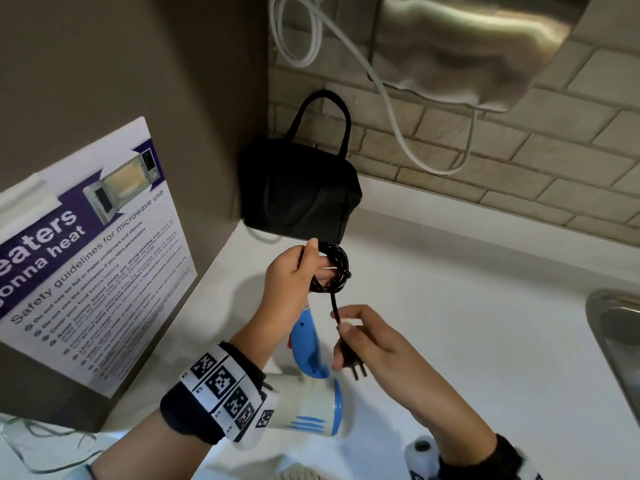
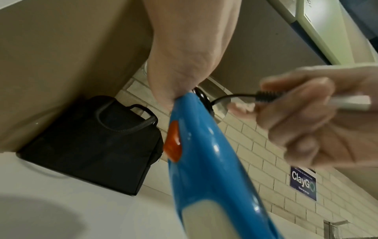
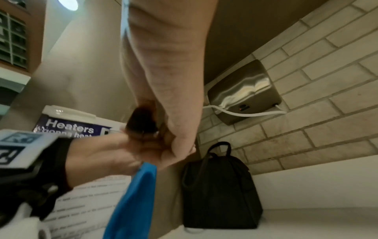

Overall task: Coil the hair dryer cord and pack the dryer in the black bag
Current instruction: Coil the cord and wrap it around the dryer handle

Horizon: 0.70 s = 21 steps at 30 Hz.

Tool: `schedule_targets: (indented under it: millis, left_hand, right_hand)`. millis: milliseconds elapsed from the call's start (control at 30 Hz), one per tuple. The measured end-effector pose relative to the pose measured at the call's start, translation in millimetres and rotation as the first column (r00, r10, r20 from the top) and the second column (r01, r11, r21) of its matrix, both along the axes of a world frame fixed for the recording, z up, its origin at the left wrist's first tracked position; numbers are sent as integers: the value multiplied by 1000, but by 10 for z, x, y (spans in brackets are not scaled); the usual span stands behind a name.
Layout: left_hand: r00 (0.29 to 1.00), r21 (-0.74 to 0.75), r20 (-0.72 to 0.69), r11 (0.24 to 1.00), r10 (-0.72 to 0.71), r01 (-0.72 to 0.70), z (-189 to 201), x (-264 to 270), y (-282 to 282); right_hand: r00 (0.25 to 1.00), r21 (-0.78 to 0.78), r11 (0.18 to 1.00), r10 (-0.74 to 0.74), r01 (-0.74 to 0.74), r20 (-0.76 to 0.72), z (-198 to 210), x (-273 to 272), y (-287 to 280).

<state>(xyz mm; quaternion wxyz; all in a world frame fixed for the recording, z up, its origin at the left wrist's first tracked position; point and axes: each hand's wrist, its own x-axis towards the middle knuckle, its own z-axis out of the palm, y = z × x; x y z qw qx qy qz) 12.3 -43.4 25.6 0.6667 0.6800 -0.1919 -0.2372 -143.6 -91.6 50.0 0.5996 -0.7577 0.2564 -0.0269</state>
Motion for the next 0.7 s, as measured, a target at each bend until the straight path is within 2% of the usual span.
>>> schedule_targets:
  millis: [67,133,267,400,467,633,667,700]
  left_hand:
    - [999,7,12,1000,30,-30,-6,-11,-2]
    - [998,-1,-15,998,59,-59,6,-32,0]
    - [993,-34,-26,993,112,-113,72,-23,-8]
    - [982,-93,-118,983,144,-155,80,61,-4]
    - [975,-133,-169,977,142,-165,81,67,-4]
    - [971,-160,-198,972,137,-170,77,40,-17]
    - [971,-161,-199,973,132,-165,72,41,-12]
    - [970,-163,-205,973,127,-162,66,45,-9]
  right_hand:
    - [999,-60,998,-18,21,41,92,89,57]
    - [998,-199,980,16,-3,63,136,142,120]
    - [989,-533,841,138,-93,45,53,122,280]
    - [992,-557,828,114,-64,56,-70,-13,302]
    - [995,-573,816,103,-77,13,-153,-69,217]
    - [999,-740,672,-35,9,-19,-386,-60,-108]
    - [998,-749,662,-53,4,-42,-378,-30,-156]
    - [995,-715,698,-61,-18,-84,-360,3,-197]
